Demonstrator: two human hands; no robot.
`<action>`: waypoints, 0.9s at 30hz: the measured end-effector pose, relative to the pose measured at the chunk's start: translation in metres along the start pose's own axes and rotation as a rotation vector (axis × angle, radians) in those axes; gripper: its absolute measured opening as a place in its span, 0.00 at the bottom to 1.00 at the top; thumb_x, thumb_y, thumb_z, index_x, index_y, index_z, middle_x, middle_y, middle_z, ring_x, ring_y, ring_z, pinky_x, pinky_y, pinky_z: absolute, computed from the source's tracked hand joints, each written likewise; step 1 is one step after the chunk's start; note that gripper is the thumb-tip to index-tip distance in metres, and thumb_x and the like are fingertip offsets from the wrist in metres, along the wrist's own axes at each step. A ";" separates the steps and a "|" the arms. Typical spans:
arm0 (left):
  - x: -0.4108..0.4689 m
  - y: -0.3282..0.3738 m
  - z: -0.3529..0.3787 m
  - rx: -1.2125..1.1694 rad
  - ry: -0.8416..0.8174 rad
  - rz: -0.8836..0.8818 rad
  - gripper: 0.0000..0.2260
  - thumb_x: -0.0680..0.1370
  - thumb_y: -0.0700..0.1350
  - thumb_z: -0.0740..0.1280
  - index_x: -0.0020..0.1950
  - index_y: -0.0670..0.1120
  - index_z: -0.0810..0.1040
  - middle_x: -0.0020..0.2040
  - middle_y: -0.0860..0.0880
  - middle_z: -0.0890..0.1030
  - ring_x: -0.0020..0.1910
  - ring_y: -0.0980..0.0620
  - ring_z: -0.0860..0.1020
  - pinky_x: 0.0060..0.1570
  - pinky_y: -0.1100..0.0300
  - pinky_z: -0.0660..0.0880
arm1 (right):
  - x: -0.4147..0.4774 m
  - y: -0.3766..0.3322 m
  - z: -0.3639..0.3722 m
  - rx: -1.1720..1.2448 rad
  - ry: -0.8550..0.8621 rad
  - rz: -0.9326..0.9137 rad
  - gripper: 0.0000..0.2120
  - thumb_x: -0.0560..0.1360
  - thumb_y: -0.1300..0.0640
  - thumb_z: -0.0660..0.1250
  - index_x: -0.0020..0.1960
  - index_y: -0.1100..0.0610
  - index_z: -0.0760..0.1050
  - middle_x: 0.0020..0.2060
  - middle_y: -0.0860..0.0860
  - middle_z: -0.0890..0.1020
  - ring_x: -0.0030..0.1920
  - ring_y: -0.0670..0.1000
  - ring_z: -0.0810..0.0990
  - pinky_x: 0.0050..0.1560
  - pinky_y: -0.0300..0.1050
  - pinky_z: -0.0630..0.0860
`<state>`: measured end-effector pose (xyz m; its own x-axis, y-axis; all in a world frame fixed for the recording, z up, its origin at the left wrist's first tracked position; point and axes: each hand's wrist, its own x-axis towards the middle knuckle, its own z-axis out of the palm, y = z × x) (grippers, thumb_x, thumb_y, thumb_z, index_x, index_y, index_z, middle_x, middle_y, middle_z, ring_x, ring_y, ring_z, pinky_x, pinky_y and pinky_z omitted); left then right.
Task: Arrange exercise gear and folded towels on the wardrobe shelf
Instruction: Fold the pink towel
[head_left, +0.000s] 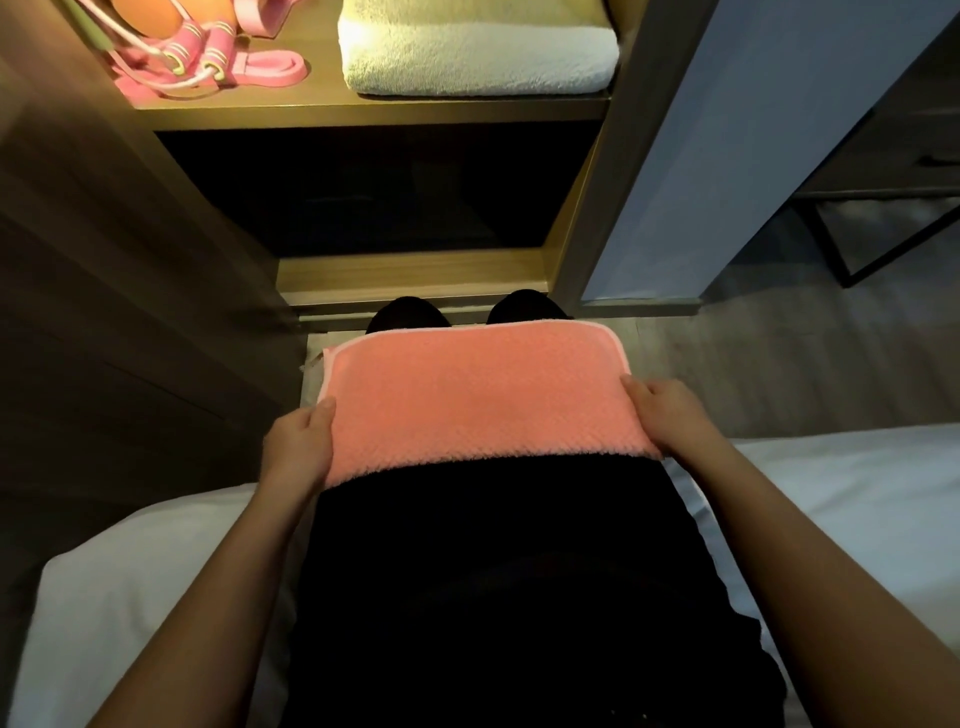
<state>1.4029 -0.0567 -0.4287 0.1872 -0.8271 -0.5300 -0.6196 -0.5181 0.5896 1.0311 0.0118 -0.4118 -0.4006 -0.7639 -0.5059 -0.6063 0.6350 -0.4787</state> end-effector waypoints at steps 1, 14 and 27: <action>-0.001 0.000 -0.001 -0.008 0.008 -0.005 0.19 0.83 0.57 0.55 0.50 0.44 0.77 0.49 0.43 0.78 0.44 0.50 0.75 0.41 0.54 0.71 | -0.001 -0.001 0.000 -0.011 0.016 -0.010 0.25 0.84 0.47 0.52 0.39 0.63 0.75 0.36 0.57 0.77 0.40 0.55 0.75 0.37 0.45 0.67; 0.003 0.057 -0.017 -0.306 -0.229 -0.192 0.21 0.81 0.55 0.62 0.64 0.40 0.76 0.50 0.43 0.80 0.44 0.46 0.76 0.37 0.54 0.70 | 0.019 -0.025 -0.024 0.654 -0.343 0.253 0.16 0.79 0.46 0.63 0.54 0.58 0.77 0.43 0.55 0.80 0.41 0.53 0.79 0.39 0.46 0.74; -0.058 0.161 -0.049 -0.369 0.004 0.366 0.01 0.80 0.45 0.64 0.50 0.51 0.74 0.49 0.49 0.78 0.49 0.46 0.79 0.50 0.49 0.76 | 0.001 -0.114 -0.063 0.779 -0.110 -0.141 0.03 0.75 0.59 0.66 0.43 0.55 0.74 0.35 0.50 0.76 0.30 0.44 0.77 0.27 0.38 0.71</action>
<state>1.3294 -0.1028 -0.2736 0.0118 -0.9691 -0.2465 -0.3354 -0.2361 0.9120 1.0564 -0.0683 -0.3125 -0.2614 -0.8528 -0.4520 0.0243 0.4624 -0.8864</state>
